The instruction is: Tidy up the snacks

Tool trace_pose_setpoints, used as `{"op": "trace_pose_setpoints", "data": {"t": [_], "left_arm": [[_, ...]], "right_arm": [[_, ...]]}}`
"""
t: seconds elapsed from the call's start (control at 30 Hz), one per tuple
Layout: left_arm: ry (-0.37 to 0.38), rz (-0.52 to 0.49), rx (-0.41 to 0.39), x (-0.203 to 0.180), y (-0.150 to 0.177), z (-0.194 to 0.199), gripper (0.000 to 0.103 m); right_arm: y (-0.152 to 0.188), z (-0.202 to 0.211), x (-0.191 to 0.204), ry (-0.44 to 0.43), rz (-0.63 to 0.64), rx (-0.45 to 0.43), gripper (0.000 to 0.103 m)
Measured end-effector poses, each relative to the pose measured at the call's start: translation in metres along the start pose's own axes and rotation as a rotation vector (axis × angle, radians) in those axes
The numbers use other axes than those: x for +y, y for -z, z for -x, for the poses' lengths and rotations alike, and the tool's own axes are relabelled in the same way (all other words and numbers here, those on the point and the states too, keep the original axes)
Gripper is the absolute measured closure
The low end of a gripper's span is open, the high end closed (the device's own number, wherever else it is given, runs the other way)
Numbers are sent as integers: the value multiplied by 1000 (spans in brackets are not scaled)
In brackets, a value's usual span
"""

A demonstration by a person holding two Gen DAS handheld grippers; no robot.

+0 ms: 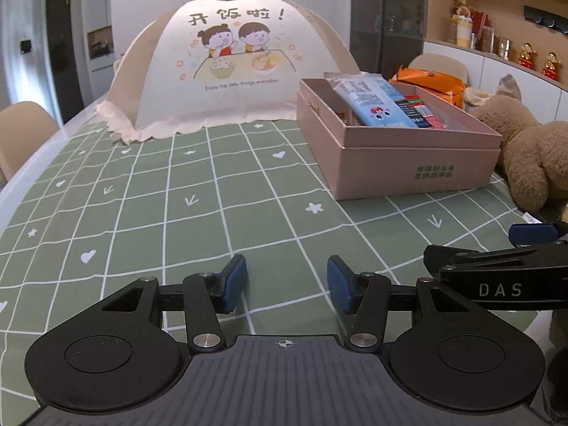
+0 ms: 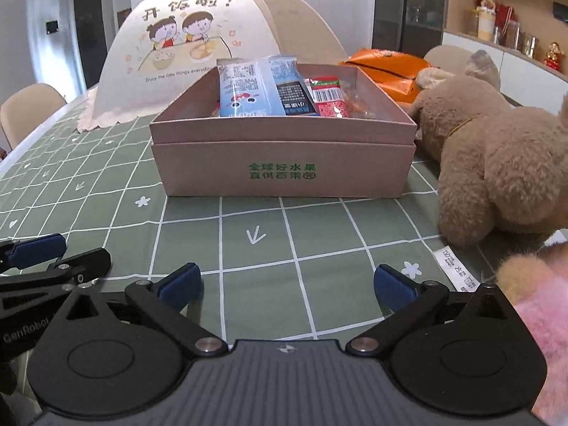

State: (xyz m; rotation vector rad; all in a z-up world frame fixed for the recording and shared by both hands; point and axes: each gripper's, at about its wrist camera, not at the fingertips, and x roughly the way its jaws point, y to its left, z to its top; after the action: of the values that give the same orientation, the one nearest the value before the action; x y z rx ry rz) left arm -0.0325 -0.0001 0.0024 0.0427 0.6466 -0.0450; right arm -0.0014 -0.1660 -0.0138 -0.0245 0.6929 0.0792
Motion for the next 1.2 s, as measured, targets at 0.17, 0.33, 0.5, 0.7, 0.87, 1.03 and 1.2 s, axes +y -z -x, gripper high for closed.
{"op": "trace_pose_setpoints", "data": {"t": [0.17,0.33,0.5,0.7,0.87,1.03,1.2], "left_arm": [[3,2,-2,1,0,0,46],[3,1,-4,1,0,-1,46],[2,1,-4,1,0,-1,46],[3,1,-4,1,0,0,46],[3,1,-4,1,0,0,46],[3,1,-4,1,0,0,46],[3,1,-4,1,0,0,46]], "right_arm": [[2,1,2,9,-5,-24,0],[3,1,2,9,-4,-24,0],[3,1,2,9,-4,-24,0],[3,1,2,9,-4,-24,0],[3,1,2,9,-5,-24,0],[3,1,2,9,-5,-24,0],[3,1,2,9,-5,-24,0]]}}
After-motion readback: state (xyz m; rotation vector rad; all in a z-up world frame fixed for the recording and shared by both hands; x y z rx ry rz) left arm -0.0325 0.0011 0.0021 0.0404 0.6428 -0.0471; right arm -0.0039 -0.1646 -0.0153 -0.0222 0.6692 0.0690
